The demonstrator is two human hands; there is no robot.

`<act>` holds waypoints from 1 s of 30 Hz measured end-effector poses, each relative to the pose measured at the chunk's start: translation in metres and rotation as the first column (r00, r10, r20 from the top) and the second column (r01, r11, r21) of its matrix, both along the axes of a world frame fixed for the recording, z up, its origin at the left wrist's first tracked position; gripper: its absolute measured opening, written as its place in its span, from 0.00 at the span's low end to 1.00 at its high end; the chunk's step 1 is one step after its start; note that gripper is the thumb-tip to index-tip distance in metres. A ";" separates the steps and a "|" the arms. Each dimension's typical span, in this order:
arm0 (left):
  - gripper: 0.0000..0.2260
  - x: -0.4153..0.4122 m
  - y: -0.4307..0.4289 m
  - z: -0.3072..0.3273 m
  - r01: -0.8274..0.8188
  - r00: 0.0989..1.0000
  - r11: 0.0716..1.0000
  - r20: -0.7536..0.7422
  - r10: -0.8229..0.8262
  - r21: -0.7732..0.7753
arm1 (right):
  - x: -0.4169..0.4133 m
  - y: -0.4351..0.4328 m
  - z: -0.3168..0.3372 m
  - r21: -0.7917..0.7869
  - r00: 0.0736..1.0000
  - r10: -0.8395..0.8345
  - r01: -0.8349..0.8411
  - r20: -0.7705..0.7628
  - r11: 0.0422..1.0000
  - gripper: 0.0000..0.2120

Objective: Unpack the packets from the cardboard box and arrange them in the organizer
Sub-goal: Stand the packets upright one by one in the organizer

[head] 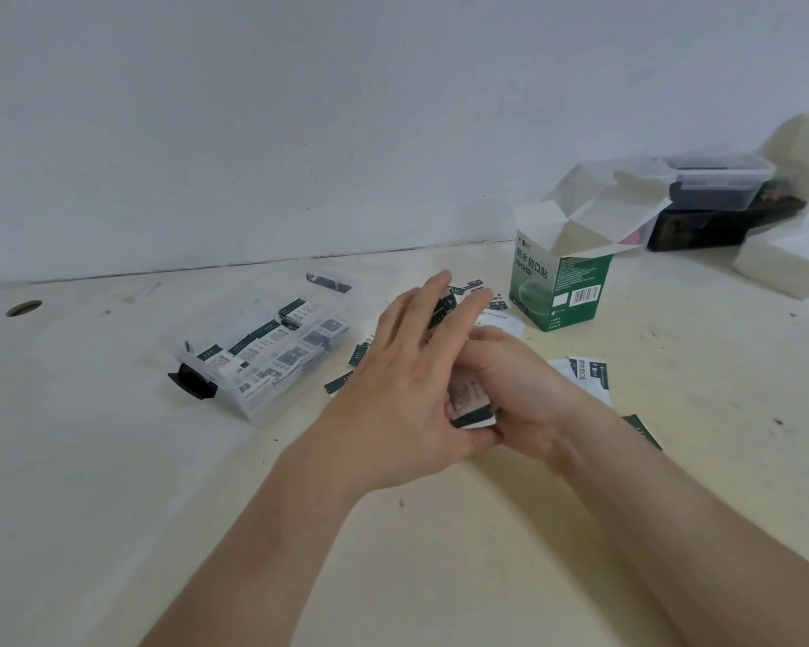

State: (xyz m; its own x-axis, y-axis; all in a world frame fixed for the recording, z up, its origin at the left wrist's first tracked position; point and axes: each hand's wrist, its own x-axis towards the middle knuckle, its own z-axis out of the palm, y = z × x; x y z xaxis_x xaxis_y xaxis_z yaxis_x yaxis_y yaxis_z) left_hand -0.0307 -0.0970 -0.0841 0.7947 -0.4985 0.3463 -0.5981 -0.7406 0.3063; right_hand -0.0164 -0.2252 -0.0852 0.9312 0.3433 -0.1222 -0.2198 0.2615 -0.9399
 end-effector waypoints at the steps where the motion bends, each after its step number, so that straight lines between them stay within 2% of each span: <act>1: 0.45 0.002 0.003 0.000 -0.016 0.999 1.000 0.029 0.016 -0.008 | -0.001 0.000 0.001 -0.002 0.999 0.030 -0.030 0.009 1.000 0.07; 4: 0.38 0.006 0.006 0.001 -0.096 0.995 0.992 0.028 0.099 -0.081 | -0.001 -0.002 0.003 0.062 0.997 0.079 -0.079 0.000 0.995 0.11; 6: 0.38 0.006 0.006 0.000 -0.115 0.993 0.988 0.014 0.117 -0.103 | 0.000 -0.001 0.002 0.073 0.998 0.069 -0.068 -0.008 0.995 0.14; 9: 0.39 0.004 0.003 -0.001 -0.096 0.995 0.989 -0.012 0.096 -0.108 | 0.001 -0.001 0.000 -0.035 0.999 0.038 -0.037 0.031 0.999 0.13; 12: 0.37 0.001 0.003 0.007 -0.079 0.988 0.978 -0.145 0.051 -0.193 | 0.001 -0.006 0.001 -0.098 0.996 0.078 -0.074 0.037 0.992 0.13; 15: 0.24 0.003 0.009 0.015 -0.056 0.966 0.938 -0.258 -0.037 -0.342 | -0.001 -0.013 0.006 -0.025 0.973 0.225 -0.226 -0.046 0.974 0.13; 17: 0.13 0.007 0.017 0.020 -0.051 0.963 0.912 -0.262 -0.063 -0.407 | -0.001 -0.016 0.009 0.042 0.933 0.344 -0.341 -0.103 0.939 0.13; 21: 0.06 0.009 0.029 0.026 -0.016 0.930 0.874 -0.328 -0.166 -0.485 | 0.001 -0.018 0.009 0.139 0.869 0.470 -0.452 -0.156 0.881 0.10; 24: 0.05 0.007 0.026 0.025 -0.050 0.900 0.867 -0.398 -0.176 -0.496 | 0.003 -0.019 0.007 0.153 0.895 0.412 -0.389 -0.172 0.908 0.13; 28: 0.07 0.011 0.025 0.022 -0.176 0.960 0.872 -0.277 0.048 -0.457 | 0.005 -0.019 0.008 0.048 0.973 0.196 -0.191 -0.123 0.980 0.14; 30: 0.07 0.012 0.025 0.021 -0.192 0.959 0.858 -0.275 0.062 -0.476 | 0.006 -0.018 0.007 -0.013 0.991 0.095 -0.096 -0.096 0.995 0.13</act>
